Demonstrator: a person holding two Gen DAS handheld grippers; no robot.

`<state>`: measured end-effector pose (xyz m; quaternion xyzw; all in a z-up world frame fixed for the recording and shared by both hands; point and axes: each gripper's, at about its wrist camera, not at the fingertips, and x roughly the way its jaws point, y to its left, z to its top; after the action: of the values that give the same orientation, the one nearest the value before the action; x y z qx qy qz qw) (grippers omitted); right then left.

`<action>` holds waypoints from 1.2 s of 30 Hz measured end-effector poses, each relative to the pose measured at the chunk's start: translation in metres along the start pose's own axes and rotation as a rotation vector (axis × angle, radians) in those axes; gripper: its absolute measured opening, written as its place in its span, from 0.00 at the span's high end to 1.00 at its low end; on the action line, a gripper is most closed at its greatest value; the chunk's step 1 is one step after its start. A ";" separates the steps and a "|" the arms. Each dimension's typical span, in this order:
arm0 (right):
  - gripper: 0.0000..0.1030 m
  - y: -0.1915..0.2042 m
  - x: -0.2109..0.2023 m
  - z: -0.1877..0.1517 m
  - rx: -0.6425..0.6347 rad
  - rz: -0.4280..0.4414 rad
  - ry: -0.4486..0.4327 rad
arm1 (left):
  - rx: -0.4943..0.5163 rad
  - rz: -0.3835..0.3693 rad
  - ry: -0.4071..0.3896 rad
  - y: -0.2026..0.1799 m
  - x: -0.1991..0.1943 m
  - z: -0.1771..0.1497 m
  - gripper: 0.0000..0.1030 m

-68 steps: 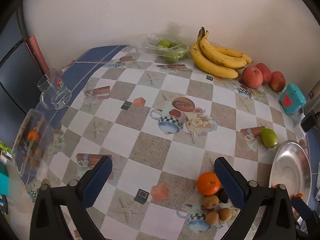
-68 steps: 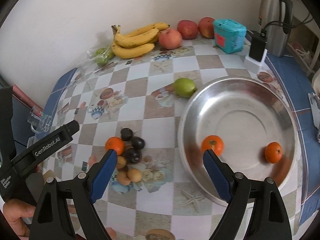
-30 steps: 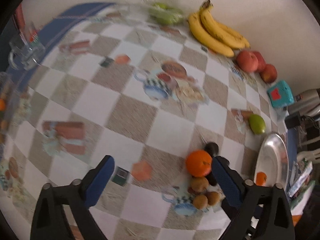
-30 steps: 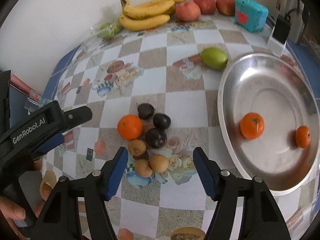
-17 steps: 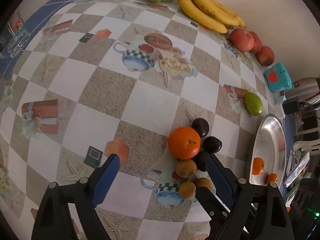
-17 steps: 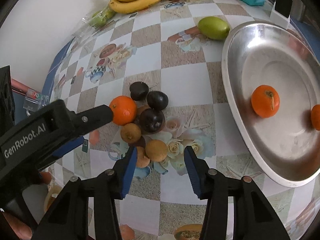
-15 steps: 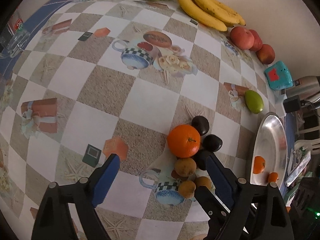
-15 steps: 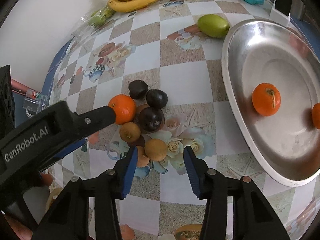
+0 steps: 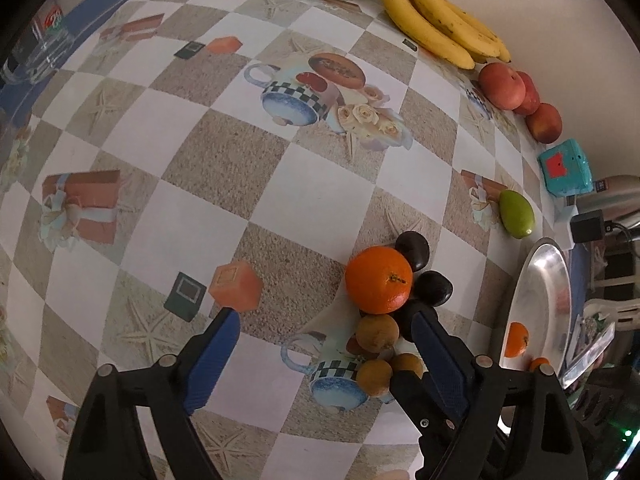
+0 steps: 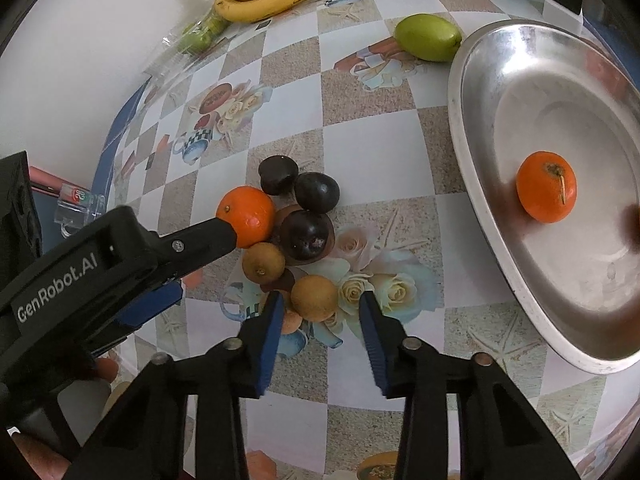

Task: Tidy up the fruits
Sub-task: 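Lower the right tool onto a brown kiwi and close its fingers, then grasp another brown kiwi with the left tool while the right tool lifts its kiwi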

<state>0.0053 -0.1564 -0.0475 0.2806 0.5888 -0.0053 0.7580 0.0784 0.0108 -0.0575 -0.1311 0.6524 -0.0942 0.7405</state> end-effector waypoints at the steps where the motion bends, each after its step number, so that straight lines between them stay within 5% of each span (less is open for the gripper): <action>1: 0.68 0.000 0.000 0.000 0.001 -0.001 0.003 | -0.005 -0.006 0.004 0.001 0.000 0.000 0.16; 8: 0.75 -0.002 0.003 -0.002 0.009 0.004 0.019 | -0.010 -0.020 0.012 0.000 0.001 -0.001 0.20; 36: 0.75 0.001 0.005 0.003 -0.017 -0.013 0.007 | -0.023 -0.004 0.025 -0.002 0.006 -0.003 0.20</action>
<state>0.0094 -0.1552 -0.0516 0.2703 0.5932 -0.0044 0.7583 0.0766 0.0068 -0.0632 -0.1397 0.6625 -0.0900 0.7304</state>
